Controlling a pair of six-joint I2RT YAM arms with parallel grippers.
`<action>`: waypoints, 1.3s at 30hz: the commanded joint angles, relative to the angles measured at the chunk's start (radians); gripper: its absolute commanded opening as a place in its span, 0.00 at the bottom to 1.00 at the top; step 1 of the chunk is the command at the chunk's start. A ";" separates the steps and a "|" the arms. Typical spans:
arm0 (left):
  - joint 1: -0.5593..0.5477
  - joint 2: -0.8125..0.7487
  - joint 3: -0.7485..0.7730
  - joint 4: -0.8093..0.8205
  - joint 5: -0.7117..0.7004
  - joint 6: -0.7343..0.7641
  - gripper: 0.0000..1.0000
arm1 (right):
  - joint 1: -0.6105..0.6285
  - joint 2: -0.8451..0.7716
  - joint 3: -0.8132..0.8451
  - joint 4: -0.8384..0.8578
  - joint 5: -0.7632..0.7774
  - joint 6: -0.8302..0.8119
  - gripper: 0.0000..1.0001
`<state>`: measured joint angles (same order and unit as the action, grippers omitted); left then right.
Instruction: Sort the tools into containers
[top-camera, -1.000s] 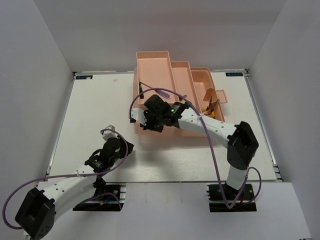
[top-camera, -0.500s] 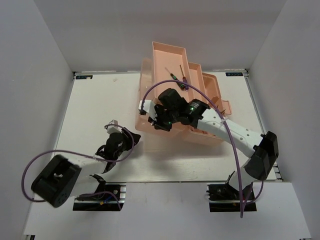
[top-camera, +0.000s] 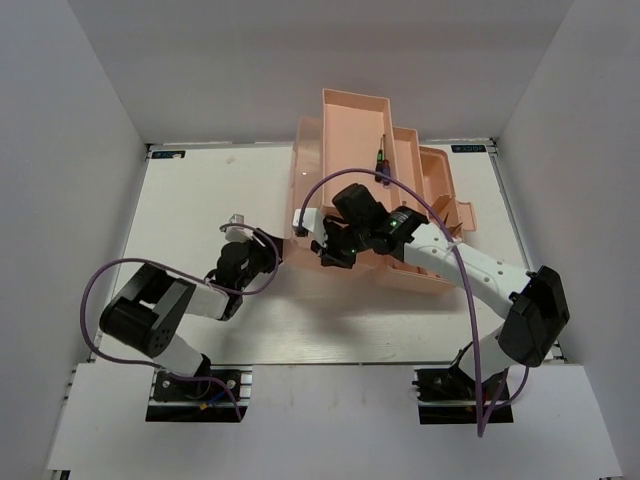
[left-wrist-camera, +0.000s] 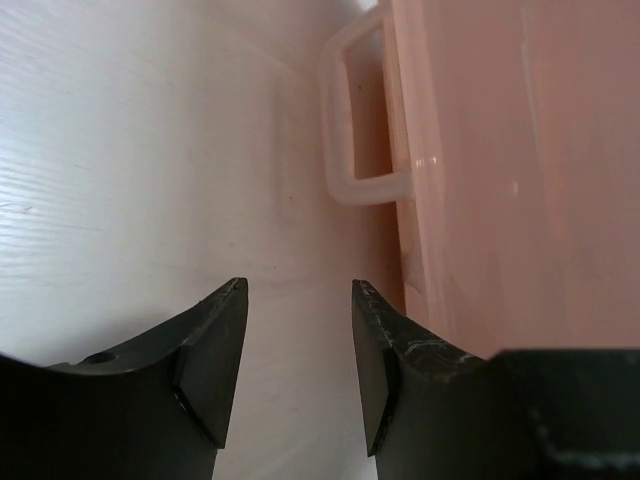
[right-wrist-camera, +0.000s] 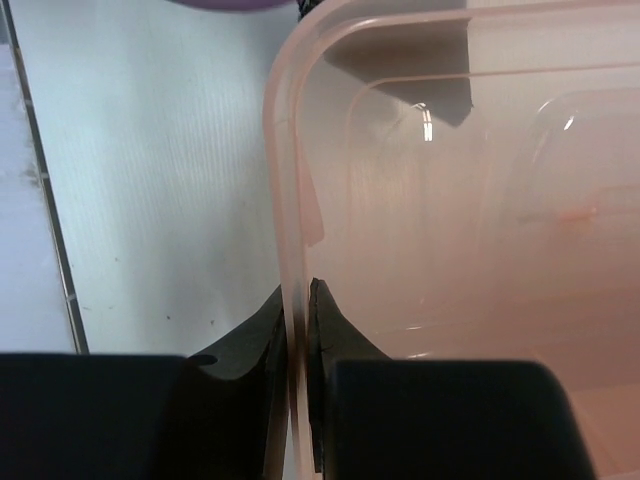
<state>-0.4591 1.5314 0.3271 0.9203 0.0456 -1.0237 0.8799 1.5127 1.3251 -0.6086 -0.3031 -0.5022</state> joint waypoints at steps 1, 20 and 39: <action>0.010 0.025 0.067 0.210 0.174 -0.050 0.56 | -0.015 -0.048 -0.003 0.096 -0.142 0.114 0.00; 0.028 0.227 0.181 0.287 0.356 -0.130 0.54 | -0.013 0.004 0.028 0.026 -0.099 -0.015 0.68; 0.028 0.236 0.199 0.253 0.347 -0.130 0.54 | 0.004 0.130 0.292 -0.079 -0.266 -0.016 0.72</action>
<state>-0.4244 1.8069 0.4889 1.1275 0.3779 -1.1484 0.8730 1.6505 1.5452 -0.7406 -0.4416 -0.4797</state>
